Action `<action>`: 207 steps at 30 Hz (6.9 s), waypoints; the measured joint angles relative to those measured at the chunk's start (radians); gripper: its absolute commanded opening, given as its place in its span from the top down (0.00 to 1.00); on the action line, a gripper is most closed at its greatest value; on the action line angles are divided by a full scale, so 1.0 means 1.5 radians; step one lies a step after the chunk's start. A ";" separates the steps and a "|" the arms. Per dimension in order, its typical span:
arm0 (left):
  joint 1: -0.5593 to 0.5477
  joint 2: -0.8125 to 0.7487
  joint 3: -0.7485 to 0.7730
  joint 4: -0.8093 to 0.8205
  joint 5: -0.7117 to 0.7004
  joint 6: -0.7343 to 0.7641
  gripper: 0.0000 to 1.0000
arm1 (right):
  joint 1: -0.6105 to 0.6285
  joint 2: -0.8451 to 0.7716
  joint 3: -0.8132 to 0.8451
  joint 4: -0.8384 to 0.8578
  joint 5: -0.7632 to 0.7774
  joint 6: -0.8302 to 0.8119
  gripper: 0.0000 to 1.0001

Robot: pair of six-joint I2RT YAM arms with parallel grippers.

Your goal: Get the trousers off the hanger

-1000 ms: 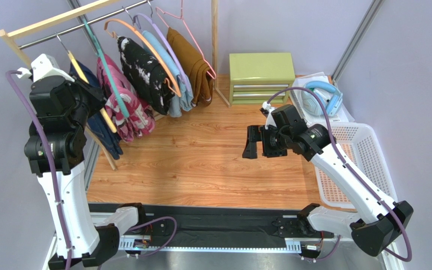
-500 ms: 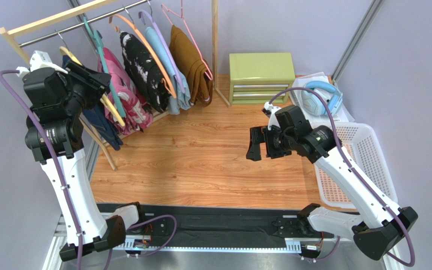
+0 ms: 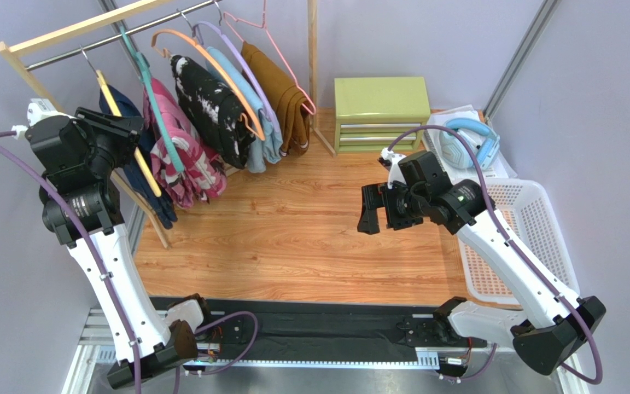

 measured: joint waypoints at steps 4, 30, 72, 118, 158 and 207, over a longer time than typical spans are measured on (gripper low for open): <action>0.007 0.006 -0.042 0.052 0.026 -0.008 0.59 | -0.003 0.000 0.000 0.000 -0.001 -0.002 0.00; 0.080 0.019 -0.084 0.204 0.109 -0.048 0.78 | -0.028 0.012 0.000 0.016 -0.041 -0.022 0.00; 0.082 -0.017 -0.258 0.559 0.208 0.093 1.00 | -0.064 0.035 -0.010 0.045 -0.093 -0.059 0.00; 0.083 -0.404 -0.166 -0.302 0.298 0.047 1.00 | -0.063 0.032 -0.063 0.046 -0.080 -0.026 0.00; -0.032 -0.237 -0.176 -0.129 0.586 -0.018 1.00 | -0.058 -0.047 -0.101 0.079 -0.027 0.039 0.00; -0.884 0.123 0.054 0.063 -0.283 -0.174 1.00 | 0.404 -0.062 -0.008 0.398 0.444 -0.001 0.09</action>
